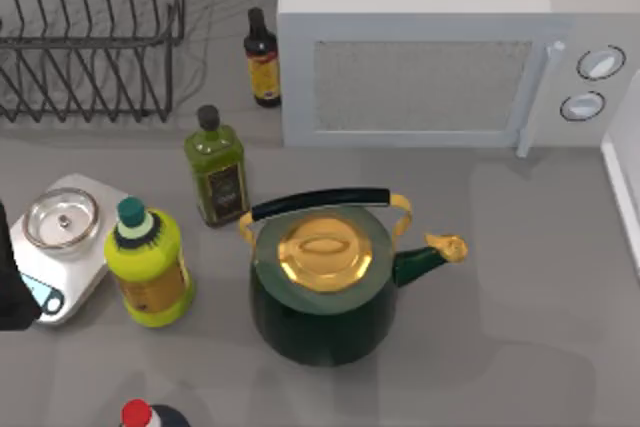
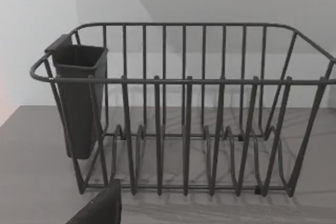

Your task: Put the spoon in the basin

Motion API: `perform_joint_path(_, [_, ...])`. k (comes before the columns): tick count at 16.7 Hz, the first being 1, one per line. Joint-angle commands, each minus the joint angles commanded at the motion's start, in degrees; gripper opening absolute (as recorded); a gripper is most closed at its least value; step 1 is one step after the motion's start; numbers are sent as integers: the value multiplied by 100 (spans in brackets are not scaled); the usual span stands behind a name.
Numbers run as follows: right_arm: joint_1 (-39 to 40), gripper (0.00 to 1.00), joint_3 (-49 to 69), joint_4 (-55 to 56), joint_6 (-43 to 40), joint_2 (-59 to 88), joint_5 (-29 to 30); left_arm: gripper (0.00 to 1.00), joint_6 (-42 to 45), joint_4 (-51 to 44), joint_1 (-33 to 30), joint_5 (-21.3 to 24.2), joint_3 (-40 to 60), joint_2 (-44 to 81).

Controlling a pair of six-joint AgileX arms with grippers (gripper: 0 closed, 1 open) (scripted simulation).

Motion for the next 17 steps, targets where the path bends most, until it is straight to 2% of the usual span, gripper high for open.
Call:
perform_joint_path(6, [-7,0,-1803,1141,-4,-480,-7,100,0,0,0,0,0,0])
perform_joint_path(12, [-14,0,-2011,1340,1,-579,-9,100,0,0,0,0,0,0])
perform_joint_path(17, [-14,38,-2011,1340,1,-579,-9,100,0,0,0,0,0,0])
